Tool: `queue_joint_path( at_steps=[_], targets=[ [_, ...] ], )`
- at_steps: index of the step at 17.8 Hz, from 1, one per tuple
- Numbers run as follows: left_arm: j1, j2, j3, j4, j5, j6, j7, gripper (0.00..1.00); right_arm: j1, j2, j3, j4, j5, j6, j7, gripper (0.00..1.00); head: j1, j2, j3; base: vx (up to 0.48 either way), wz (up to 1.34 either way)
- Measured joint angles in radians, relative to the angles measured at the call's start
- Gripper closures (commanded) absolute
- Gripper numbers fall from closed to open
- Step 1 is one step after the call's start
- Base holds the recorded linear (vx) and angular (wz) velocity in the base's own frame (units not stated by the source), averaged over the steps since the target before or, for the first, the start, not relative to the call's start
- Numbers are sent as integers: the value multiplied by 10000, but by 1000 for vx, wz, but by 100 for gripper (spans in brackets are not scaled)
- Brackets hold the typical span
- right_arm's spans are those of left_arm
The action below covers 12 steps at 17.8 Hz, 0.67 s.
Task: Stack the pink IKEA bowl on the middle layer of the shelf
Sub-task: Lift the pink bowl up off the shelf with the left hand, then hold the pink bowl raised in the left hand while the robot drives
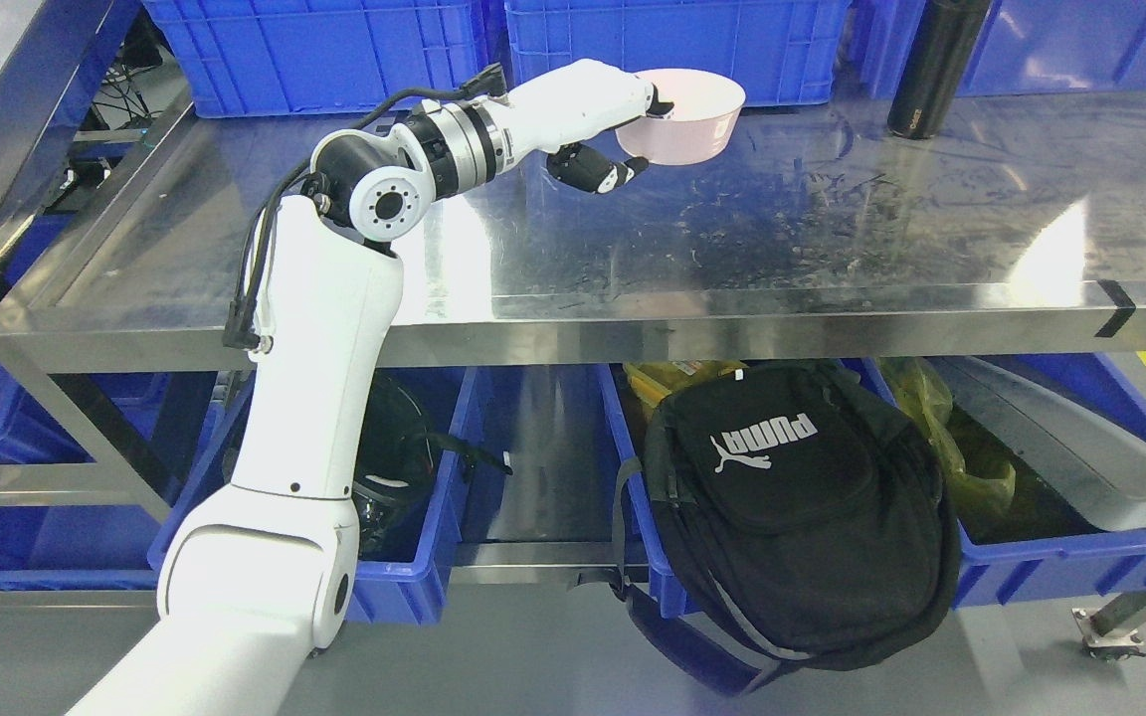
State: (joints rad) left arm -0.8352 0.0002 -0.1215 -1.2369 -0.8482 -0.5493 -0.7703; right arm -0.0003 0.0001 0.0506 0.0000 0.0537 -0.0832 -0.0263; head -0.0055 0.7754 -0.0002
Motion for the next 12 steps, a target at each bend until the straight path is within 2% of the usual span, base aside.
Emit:
queue_joint_path(
  at_steps=[7, 12],
  targets=[
    [711, -2, -172, -953, 384, -227, 30, 99, 4, 0, 0, 0, 0, 0, 0, 0, 0, 0, 0, -6, 103],
    [1326, -2, -333, -1498, 461, -243, 30, 99, 6, 0, 0, 0, 0, 0, 0, 0, 0, 0, 0, -40, 628]
  ],
)
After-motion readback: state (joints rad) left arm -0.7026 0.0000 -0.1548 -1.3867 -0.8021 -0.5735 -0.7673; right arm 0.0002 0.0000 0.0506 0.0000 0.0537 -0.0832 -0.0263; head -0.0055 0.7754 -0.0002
